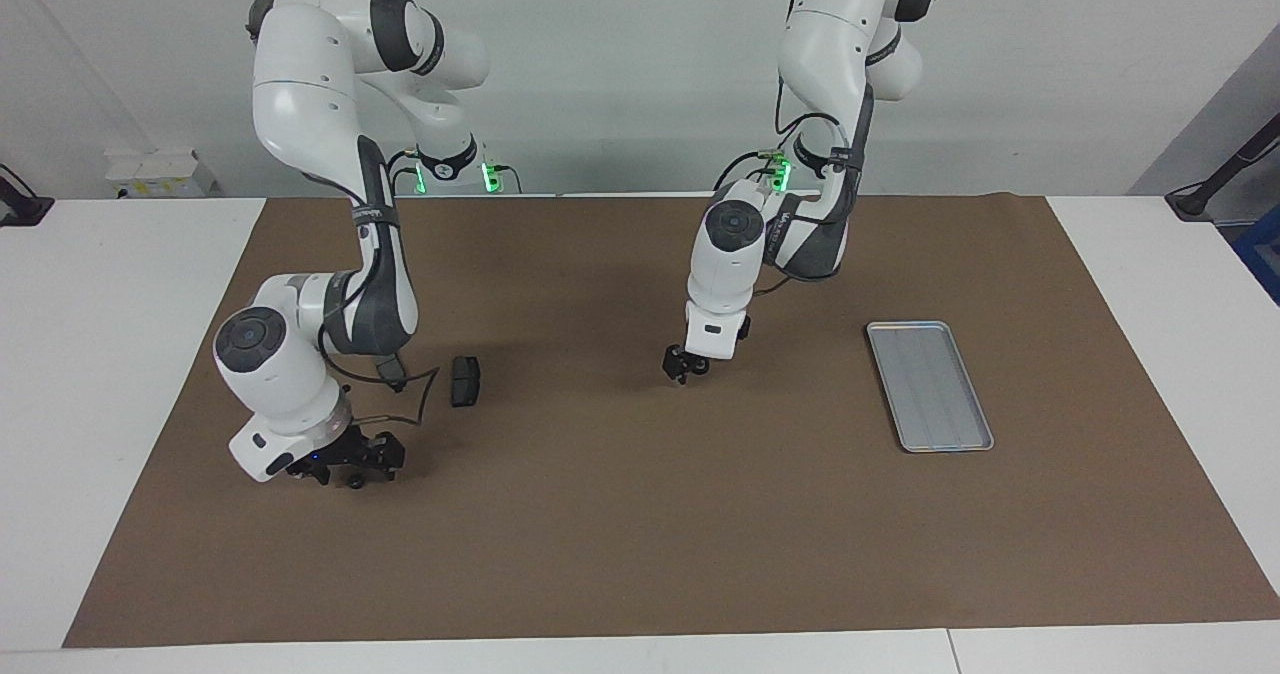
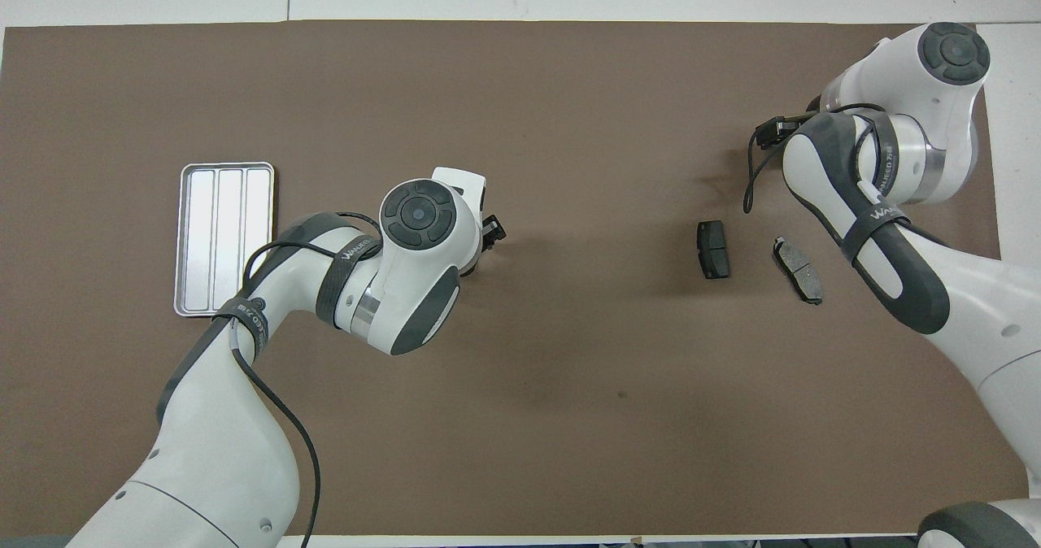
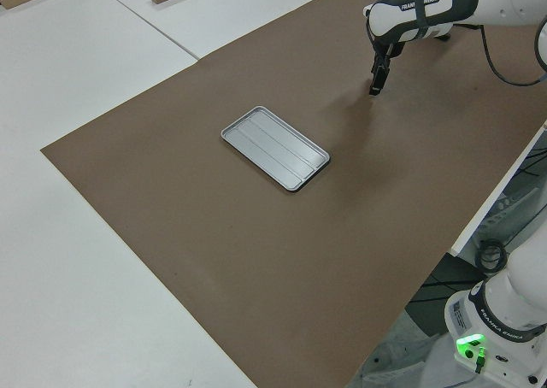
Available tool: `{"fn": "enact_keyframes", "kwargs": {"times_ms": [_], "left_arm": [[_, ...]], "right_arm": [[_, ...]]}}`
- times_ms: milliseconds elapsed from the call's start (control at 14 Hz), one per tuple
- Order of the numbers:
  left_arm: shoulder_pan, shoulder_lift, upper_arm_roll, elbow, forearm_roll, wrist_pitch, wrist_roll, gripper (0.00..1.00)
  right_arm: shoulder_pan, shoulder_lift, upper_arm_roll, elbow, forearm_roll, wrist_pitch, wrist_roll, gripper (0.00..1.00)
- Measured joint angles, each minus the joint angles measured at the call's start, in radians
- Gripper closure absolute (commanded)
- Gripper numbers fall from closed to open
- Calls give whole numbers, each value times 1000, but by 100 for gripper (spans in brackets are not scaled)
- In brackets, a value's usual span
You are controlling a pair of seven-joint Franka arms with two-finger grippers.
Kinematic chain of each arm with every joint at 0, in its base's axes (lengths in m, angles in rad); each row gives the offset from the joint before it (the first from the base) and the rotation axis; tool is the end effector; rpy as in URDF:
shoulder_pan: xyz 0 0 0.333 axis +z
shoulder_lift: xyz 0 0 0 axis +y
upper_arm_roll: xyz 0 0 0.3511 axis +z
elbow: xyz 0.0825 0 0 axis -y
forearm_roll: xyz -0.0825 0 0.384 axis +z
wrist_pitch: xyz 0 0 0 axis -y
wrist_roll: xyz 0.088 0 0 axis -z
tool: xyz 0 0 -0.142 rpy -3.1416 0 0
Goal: Pick bearing gear from pile to tray
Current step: 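Grasp the black bearing at the centre with the left gripper and lift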
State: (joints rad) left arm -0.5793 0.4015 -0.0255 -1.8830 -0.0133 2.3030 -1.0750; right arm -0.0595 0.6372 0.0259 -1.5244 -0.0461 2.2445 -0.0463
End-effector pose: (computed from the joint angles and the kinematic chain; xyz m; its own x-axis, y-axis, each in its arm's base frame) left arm 0.5333 -0.3682 0.2947 0.8865 0.4627 -0.0088 0.4627 -0.8861 0.0258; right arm 0.7389 -0.0305 0.2866 0.9960 0.0352 0.0817 0.0331 -0.9991 0.0267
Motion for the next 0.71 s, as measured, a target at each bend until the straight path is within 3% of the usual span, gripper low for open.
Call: {"fn": "enact_keyframes", "kwargs": {"times_ms": [143,357,500,571,714], "left_arm": [[-2,0,0,-9,0,6,-5,25],[-2,0,1,-14,0,11,-7,39],[-2,0,2,-14,0,14,-7,43],[-2,0,2,-14,0,15,-7,52],[-2,-2,5,-14,0,13,-8,82]], "right_arm": [[-2,3,-1,1,0,6,0,4],[-6,9,-2,1,0,15,1,5],[-13,15,-2,1,0,16,1,9],[-15,17,-2,1,0,16,1,9],[-15,21,-2,1,0,16,2,15]]}}
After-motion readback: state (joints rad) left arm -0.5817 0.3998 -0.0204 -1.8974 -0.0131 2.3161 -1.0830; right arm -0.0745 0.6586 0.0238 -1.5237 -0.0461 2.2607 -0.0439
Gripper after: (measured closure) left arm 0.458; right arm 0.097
